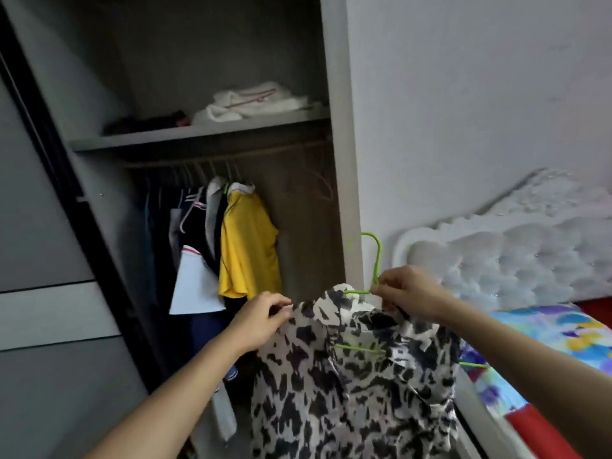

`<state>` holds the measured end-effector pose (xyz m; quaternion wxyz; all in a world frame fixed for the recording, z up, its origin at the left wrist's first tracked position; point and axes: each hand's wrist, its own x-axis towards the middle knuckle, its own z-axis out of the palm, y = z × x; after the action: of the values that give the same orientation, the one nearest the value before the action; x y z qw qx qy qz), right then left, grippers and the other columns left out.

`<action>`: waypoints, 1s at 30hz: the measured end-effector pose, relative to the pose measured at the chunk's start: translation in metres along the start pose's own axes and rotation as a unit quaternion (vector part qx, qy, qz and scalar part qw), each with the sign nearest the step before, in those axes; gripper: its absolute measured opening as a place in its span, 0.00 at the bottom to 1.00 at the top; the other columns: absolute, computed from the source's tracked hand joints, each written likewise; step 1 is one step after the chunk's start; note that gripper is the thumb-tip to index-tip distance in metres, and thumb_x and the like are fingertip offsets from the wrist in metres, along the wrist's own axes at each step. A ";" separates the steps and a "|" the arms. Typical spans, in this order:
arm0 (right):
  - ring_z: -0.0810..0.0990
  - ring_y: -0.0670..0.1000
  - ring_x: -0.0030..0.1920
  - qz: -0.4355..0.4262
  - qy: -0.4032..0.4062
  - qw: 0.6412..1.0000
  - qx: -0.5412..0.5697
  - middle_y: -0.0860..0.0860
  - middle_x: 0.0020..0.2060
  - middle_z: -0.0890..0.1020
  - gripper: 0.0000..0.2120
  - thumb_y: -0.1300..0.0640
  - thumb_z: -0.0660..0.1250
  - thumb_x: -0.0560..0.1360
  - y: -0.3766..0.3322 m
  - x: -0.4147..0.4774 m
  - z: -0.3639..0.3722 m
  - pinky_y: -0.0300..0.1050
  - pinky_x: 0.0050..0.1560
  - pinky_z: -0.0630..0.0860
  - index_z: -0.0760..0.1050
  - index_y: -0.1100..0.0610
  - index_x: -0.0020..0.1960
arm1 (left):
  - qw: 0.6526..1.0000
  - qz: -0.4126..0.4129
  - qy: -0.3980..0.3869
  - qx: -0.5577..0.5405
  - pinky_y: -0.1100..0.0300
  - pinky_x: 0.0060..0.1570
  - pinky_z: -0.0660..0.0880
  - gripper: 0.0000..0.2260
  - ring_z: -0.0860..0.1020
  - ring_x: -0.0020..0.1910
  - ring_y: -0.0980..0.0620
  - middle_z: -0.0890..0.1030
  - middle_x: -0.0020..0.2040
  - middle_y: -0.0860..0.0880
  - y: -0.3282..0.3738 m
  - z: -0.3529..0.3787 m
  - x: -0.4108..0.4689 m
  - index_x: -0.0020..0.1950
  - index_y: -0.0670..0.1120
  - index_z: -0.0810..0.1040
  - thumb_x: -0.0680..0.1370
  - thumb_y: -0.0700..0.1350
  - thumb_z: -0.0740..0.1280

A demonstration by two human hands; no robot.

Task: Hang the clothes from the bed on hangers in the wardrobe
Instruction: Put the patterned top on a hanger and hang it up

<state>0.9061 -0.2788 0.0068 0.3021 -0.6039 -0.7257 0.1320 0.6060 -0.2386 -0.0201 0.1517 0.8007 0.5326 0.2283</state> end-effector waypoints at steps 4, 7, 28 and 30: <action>0.79 0.45 0.31 -0.015 0.019 0.994 -0.107 0.47 0.30 0.82 0.17 0.44 0.64 0.77 -0.051 0.035 0.020 0.46 0.37 0.78 0.74 0.51 0.33 | 0.998 -0.023 0.054 0.015 0.58 0.59 0.71 0.15 0.74 0.59 0.53 0.75 0.58 0.51 -0.050 -0.028 0.005 0.64 0.49 0.76 0.78 0.51 0.66; 0.80 0.49 0.34 -0.004 0.035 0.986 -0.161 0.47 0.31 0.82 0.14 0.47 0.64 0.77 -0.070 0.073 0.029 0.46 0.37 0.78 0.78 0.55 0.37 | 0.995 -0.054 0.083 -0.005 0.54 0.59 0.73 0.13 0.75 0.58 0.50 0.76 0.56 0.49 -0.081 -0.040 0.016 0.62 0.48 0.77 0.78 0.48 0.67; 0.81 0.56 0.42 0.036 0.169 0.985 -0.002 0.55 0.41 0.81 0.08 0.52 0.68 0.76 -0.149 0.489 0.101 0.49 0.42 0.80 0.79 0.57 0.45 | 0.965 -0.024 0.250 0.078 0.49 0.52 0.75 0.08 0.77 0.52 0.50 0.78 0.51 0.51 -0.198 -0.152 0.249 0.55 0.47 0.79 0.78 0.46 0.66; 0.81 0.57 0.45 0.046 0.183 0.982 0.010 0.56 0.44 0.82 0.08 0.52 0.69 0.76 -0.160 0.519 0.105 0.51 0.46 0.80 0.79 0.58 0.46 | 0.964 -0.016 0.254 0.082 0.49 0.52 0.75 0.09 0.77 0.53 0.50 0.78 0.53 0.50 -0.213 -0.165 0.262 0.55 0.46 0.80 0.78 0.45 0.65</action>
<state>0.6701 0.1984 0.1583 0.4293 -0.6475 -0.6284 0.0398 0.4386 0.0856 0.0704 -0.0509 0.7173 0.5837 0.3772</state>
